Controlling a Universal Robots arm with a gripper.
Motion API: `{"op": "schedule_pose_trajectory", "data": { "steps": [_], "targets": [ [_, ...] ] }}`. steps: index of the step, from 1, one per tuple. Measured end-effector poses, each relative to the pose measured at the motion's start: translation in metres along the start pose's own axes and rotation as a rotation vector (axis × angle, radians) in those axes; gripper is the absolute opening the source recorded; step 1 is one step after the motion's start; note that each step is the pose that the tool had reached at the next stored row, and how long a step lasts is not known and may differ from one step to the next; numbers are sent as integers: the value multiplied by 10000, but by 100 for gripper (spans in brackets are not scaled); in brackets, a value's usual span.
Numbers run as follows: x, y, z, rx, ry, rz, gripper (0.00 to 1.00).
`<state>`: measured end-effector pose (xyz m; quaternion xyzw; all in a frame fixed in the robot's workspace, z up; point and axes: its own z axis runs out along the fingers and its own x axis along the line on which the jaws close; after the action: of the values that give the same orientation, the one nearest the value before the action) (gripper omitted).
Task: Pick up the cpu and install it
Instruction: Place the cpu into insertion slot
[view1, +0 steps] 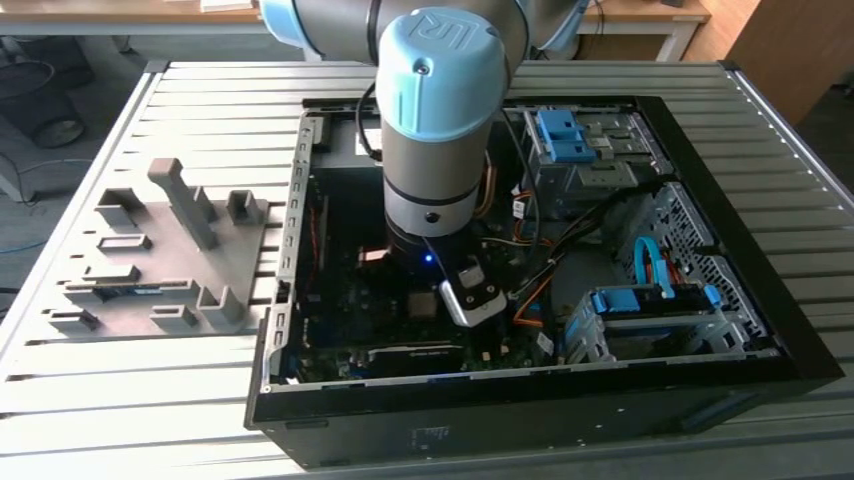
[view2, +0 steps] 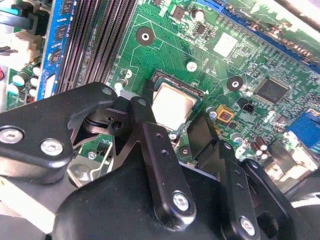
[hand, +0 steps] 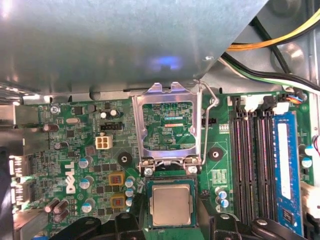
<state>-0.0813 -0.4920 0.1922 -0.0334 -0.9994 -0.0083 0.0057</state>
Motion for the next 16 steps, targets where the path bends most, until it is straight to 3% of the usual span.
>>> {"op": "schedule_pose_trajectory", "data": {
  "steps": [4, 9, 16],
  "targets": [
    [-1, 1, -7, -5, 2, 1, 55],
    [-32, 1, 2, 13, 82, 1, 55],
    [-33, -3, 5, 22, 81, 2, 55]
  ]
}}
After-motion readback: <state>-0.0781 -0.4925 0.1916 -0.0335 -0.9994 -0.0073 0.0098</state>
